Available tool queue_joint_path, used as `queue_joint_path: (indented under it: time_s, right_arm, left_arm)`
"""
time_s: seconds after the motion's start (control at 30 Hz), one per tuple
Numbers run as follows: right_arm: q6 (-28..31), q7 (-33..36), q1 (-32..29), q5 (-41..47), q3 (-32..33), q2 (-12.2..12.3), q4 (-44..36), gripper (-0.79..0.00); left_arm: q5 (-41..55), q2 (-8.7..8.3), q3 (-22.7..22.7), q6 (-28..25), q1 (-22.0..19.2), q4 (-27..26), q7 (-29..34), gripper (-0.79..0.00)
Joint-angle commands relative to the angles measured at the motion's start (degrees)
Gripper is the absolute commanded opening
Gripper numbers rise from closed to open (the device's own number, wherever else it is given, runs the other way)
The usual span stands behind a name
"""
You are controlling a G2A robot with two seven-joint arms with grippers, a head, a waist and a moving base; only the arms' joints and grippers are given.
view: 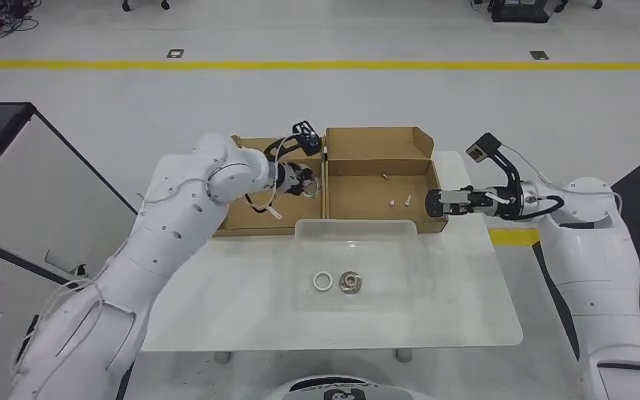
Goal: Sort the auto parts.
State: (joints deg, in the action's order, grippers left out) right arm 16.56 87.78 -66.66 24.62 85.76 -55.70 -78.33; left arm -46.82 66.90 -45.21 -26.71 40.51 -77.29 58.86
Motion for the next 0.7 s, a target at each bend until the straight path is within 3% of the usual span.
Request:
queue_joint_path:
  time_s: [0.0, 0.37, 0.67]
  right_arm:
    - [0.0, 0.0, 0.0, 0.0, 0.0, 0.0, 0.0, 0.0]
    - [0.0, 0.0, 0.0, 0.0, 0.0, 0.0, 0.0, 0.0]
    - [0.0, 0.0, 0.0, 0.0, 0.0, 0.0, 0.0, 0.0]
  left_arm:
    - [-1.6, 0.98, 2.6, 0.0, -1.6, 4.1, -1.1, -0.785]
    - [-7.8, 8.1, 14.5, 0.0, -9.8, 24.6, -7.5, -0.785]
    - [-10.4, 14.51, 20.5, 0.9, -13.3, 38.3, -11.7, -0.785]
